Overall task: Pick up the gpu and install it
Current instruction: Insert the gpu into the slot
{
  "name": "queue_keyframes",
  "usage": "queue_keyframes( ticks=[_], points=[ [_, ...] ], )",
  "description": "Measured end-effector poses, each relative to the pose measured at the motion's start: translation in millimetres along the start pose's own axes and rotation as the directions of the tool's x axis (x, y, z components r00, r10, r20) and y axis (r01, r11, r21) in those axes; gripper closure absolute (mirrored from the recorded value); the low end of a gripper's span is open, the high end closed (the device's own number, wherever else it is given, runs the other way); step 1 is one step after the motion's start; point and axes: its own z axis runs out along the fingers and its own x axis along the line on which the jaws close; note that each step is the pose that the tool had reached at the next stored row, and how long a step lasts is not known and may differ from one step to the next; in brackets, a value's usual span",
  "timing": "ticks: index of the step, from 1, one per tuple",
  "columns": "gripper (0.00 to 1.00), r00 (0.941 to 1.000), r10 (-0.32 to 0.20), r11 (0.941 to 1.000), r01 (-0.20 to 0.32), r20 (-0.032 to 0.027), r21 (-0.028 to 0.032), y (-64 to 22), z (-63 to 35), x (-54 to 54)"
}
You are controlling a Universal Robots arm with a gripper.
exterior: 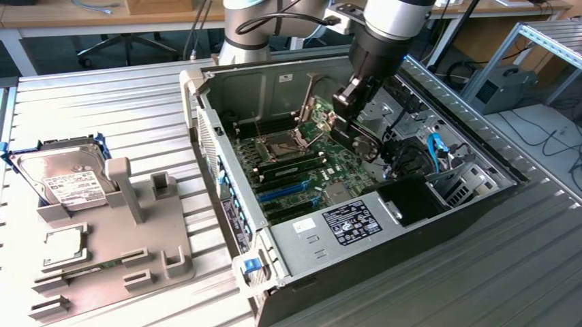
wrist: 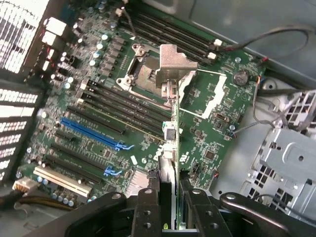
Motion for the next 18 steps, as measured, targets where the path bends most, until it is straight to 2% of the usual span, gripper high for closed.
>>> queue_keyframes(
  ticks=[4,9,13,18],
  points=[
    [0.74,0.9989,-0.047,0.9989,0.047,-0.0018,-0.0001,0.0,0.0,0.0],
    [0.74,0.9941,-0.108,0.9941,0.108,-0.004,-0.0006,0.0,0.0,0.0],
    [0.74,0.985,-0.173,0.985,0.173,-0.0064,-0.0011,0.0,0.0,0.0],
    [0.74,0.9751,-0.222,0.9751,0.222,-0.0084,-0.0015,0.0,0.0,0.0]
  ],
)
